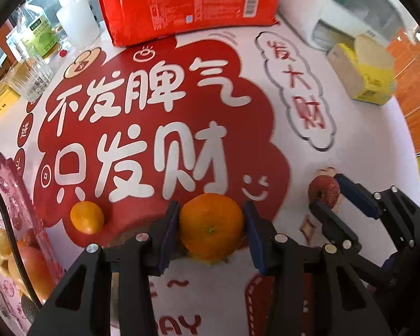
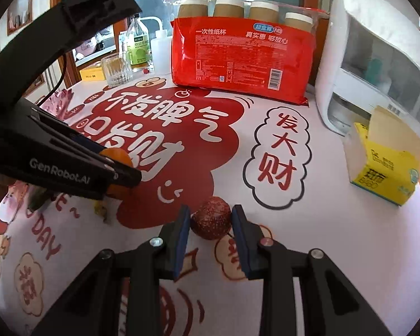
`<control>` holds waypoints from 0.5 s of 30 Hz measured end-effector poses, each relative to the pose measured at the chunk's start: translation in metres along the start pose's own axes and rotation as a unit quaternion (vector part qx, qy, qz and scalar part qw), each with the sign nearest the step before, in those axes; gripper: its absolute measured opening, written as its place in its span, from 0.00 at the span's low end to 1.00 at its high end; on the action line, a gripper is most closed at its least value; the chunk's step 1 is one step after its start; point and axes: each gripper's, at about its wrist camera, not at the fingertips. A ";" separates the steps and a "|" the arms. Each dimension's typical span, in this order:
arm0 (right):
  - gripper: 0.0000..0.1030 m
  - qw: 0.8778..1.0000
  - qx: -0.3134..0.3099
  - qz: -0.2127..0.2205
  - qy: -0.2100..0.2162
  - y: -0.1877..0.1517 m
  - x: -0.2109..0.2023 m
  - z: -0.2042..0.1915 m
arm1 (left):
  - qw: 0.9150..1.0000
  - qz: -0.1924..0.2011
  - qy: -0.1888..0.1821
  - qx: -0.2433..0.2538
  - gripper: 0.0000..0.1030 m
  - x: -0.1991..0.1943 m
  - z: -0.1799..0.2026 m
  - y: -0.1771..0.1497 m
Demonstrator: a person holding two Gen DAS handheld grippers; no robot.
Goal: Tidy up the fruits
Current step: 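Carry the orange and small red fruit over the pink bowl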
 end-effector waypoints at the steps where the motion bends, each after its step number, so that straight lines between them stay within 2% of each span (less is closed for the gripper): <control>1: 0.30 1.000 0.001 0.000 -0.003 -0.001 -0.005 0.000 | 1.000 0.001 -0.002 0.001 0.42 -0.005 0.002 0.000; 11: 0.30 1.000 0.018 -0.016 -0.004 -0.022 -0.058 -0.014 | 1.000 0.007 -0.026 0.002 0.42 -0.059 0.013 -0.052; 15: 0.30 1.000 0.025 -0.016 -0.007 -0.032 -0.076 -0.025 | 0.999 0.008 -0.037 -0.006 0.42 -0.077 0.010 -0.084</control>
Point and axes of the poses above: each gripper's, at about its wrist camera, not at the fingertips, and x roughly the way its jaws point, z to its right, y to its top, and after that the axes turned 3 degrees about -y, right-handed
